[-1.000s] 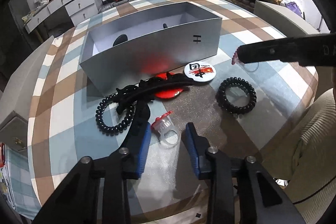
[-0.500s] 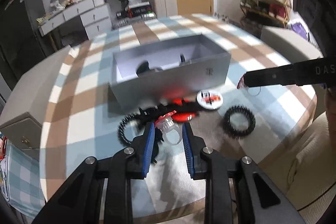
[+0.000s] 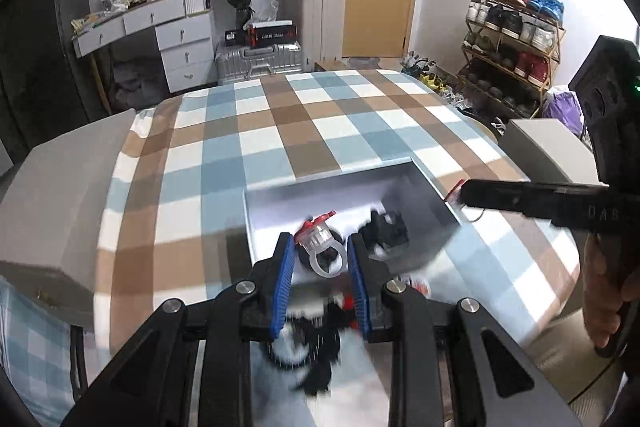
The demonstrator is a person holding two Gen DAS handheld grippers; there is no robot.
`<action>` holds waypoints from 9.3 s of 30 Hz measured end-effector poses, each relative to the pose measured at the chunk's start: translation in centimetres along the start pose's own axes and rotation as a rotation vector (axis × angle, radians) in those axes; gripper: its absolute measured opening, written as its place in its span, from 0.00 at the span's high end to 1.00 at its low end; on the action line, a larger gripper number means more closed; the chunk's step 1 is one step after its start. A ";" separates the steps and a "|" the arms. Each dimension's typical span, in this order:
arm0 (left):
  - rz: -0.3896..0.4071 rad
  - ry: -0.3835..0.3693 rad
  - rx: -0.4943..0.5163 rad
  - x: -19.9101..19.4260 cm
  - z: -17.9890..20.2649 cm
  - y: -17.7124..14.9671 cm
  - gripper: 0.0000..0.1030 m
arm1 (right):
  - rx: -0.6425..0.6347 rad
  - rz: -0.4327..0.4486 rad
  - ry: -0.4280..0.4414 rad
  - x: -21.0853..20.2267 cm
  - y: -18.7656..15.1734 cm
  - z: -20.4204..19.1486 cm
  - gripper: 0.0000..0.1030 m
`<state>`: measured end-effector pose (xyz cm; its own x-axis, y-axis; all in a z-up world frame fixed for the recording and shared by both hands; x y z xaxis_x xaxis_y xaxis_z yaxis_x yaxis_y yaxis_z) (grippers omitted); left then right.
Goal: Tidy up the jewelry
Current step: 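Carry the clear ring in the right gripper into the white box, then open the right gripper to release the ring beside the clips, then withdraw the right gripper from the box toward the remaining items, then lower the right gripper onto the black coiled hair tie and close it, then close the left gripper on the black coiled hair tie while the right gripper holds its black clip, then carry both held items over the white box and open both grippers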
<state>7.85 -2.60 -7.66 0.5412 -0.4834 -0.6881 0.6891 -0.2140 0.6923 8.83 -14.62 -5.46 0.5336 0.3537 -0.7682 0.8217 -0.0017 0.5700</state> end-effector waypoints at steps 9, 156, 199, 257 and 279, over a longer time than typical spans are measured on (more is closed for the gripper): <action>-0.066 -0.097 -0.022 3.9 -0.8 1.6 0.79 | -0.040 -0.008 0.014 5.0 3.3 0.0 0.85; 0.054 0.147 -0.506 -5.0 -10.1 -9.2 0.03 | -0.497 -0.108 -0.108 7.5 -8.8 -7.1 0.81; -0.178 0.148 -0.329 2.3 -5.6 -10.5 0.45 | -0.224 0.152 0.048 -2.0 -2.4 -4.8 0.82; -0.163 0.172 -0.417 0.8 -9.4 -9.9 0.90 | -0.200 0.128 -0.009 -0.4 -2.1 -4.1 0.82; -0.217 0.243 -0.273 1.5 -8.4 -10.7 0.95 | -0.207 0.137 0.030 -1.4 -2.1 -4.6 0.81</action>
<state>5.36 6.12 -17.96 0.4449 -0.2312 -0.8652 0.8841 -0.0406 0.4655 5.41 -10.78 -4.21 0.6286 0.3910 -0.6723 0.6816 0.1392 0.7183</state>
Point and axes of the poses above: each gripper's, at about its wrist camera, not at the fingertips, and x roughly the way its jaws point, z to its right, y to its top, the point moved 9 cm from there along x, roughly the way its jaws point, and after that the axes turned 13 degrees about -y, right-handed, at the moved point
